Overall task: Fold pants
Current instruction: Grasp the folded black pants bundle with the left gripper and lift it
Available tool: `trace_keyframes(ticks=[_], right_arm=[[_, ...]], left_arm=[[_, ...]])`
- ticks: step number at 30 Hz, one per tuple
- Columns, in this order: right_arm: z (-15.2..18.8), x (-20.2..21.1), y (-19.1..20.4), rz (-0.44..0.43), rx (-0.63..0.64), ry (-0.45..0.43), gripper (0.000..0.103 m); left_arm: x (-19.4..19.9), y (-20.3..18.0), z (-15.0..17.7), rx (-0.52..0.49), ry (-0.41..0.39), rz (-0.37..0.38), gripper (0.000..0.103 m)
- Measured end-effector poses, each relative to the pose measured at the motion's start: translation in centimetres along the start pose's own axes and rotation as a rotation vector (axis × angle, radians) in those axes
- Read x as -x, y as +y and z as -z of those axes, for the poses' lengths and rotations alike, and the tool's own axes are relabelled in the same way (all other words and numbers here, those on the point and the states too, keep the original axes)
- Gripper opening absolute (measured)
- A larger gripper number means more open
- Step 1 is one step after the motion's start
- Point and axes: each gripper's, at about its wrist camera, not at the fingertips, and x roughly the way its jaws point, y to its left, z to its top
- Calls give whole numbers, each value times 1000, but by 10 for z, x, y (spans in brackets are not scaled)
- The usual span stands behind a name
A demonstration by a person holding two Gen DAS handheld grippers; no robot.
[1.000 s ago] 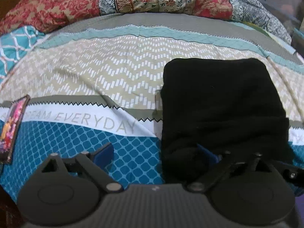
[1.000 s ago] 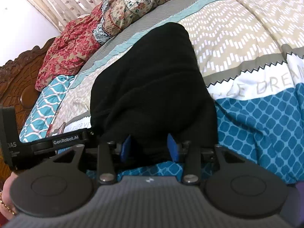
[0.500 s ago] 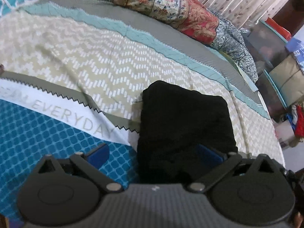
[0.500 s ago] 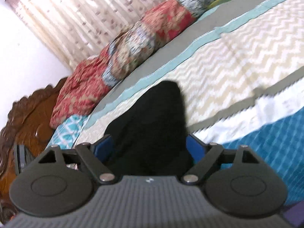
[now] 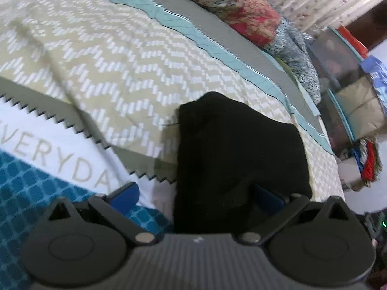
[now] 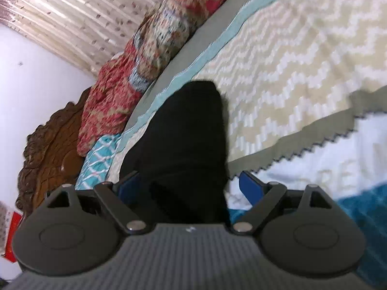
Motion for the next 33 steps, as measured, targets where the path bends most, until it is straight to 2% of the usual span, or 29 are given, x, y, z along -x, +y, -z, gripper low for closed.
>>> trace_keyframes(ticks=[2, 4, 5, 6, 8, 11, 15, 18, 22, 25, 28, 29, 30, 31, 32, 33], right_arm=[[-2, -10, -1, -14, 4, 29, 90], [-4, -19, 2, -37, 14, 44, 91], [-4, -23, 5, -34, 16, 46, 91], [-4, -27, 8, -27, 28, 50, 91], [-4, -34, 15, -7, 76, 63, 91], [-5, -31, 14, -21, 94, 75, 90], [-6, -12, 2, -21, 88, 31, 90], [-3, -11, -6, -52, 43, 6, 90], [-3, -19, 4, -82, 50, 4, 91], [-3, -27, 16, -59, 105, 7, 91], [-4, -36, 14, -30, 112, 33, 91], [-4, -37, 13, -28, 115, 34, 91], [-3, -36, 14, -28, 124, 35, 87], [-2, -35, 16, -28, 137, 39, 82], [-1, -33, 16, -24, 150, 52, 69], [0, -31, 16, -23, 153, 66, 64]], left_arm=[[-3, -2, -1, -16, 27, 66, 103], [-11, -4, 0, -11, 83, 176, 103], [-16, -7, 2, -18, 101, 189, 103], [-21, -11, 4, -50, 101, 159, 103], [-24, -16, 4, -108, 87, 143, 103], [-17, -11, -1, -73, 74, 138, 103], [1, 2, -10, -57, -17, 62, 103], [-7, 12, -16, -14, 5, 75, 103], [-17, -1, -21, -55, 3, 94, 103], [-23, -11, -18, -83, 19, 113, 103], [-29, -30, -7, -154, 17, 82, 102], [-30, -35, -4, -168, 32, 108, 101], [-31, -41, 0, -177, 64, 143, 101], [-29, -46, 5, -192, 61, 140, 98], [-26, -55, 12, -235, 49, 121, 95], [-23, -62, 20, -282, 34, 105, 90]])
